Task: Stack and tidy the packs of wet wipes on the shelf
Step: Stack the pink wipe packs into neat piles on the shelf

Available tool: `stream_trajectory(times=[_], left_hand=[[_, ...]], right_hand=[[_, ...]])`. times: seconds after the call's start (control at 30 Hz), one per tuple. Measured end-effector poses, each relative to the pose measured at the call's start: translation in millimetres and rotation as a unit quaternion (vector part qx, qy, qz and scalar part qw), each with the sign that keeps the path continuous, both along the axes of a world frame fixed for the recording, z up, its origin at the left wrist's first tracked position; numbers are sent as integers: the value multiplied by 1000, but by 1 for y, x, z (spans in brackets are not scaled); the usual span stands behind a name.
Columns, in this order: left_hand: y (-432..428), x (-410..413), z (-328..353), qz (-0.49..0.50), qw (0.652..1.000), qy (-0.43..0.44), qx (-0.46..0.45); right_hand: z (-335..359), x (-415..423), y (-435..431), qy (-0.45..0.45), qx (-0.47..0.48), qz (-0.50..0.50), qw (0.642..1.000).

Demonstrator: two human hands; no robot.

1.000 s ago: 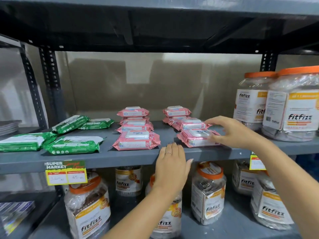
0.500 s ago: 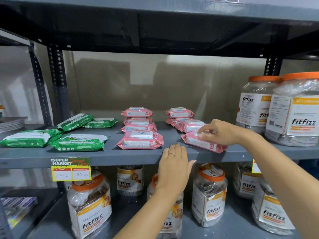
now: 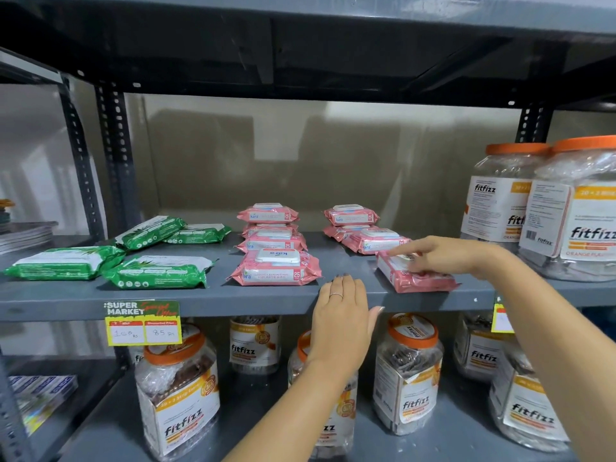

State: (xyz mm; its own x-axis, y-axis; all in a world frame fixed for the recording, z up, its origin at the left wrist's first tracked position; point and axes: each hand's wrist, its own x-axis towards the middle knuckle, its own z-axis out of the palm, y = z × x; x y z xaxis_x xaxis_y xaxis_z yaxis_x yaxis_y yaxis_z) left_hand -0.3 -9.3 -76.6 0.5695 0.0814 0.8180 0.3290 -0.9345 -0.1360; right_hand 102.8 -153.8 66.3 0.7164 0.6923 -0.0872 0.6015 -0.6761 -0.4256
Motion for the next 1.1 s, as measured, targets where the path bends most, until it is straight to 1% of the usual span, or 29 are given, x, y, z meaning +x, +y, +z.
stream_trajectory(times=[0.03,0.1,0.13,0.17,0.27,0.3,0.4,0.53,0.63,0.77,0.83,0.93,0.97,1.03,1.1], left_hand=[[0,0,0,1,1000,0,1],[0,0,0,2,1000,-4,1],[0,0,0,2,1000,-3,0],[0,0,-1,1,1000,-2,1],[0,0,-1,5,1000,-1,6],[0,0,-1,6,1000,-2,6],[0,0,-1,3,1000,-6,1],[0,1,-1,5,1000,-4,0],[0,2,-2,5,1000,-2,1],[1,3,-2,3,1000,-2,0],[1,3,-2,7,1000,1,-1],[1,2,-2,4,1000,5,-8],[0,3,-2,2,1000,5,-11],[0,3,-3,0,1000,5,-13],[0,3,-3,0,1000,5,-14]], right_hand=[[-3,-1,3,-33,-11,-1,999],[-8,2,10,-138,-48,-4,989],[-8,2,11,-163,-64,-9,985],[-7,2,11,-159,-63,-14,985],[-1,2,1,-9,29,-15,999],[0,2,-3,20,41,0,999],[-4,3,-4,13,33,14,999],[-5,6,-2,7,61,0,998],[0,7,-8,18,95,-8,995],[-5,10,-9,34,77,10,996],[-9,12,-3,-9,79,1,997],[-16,10,9,-137,56,-30,989],[-18,9,13,-166,54,-38,984],[-23,6,16,-187,48,-46,980],[-25,8,17,-186,31,-46,981]])
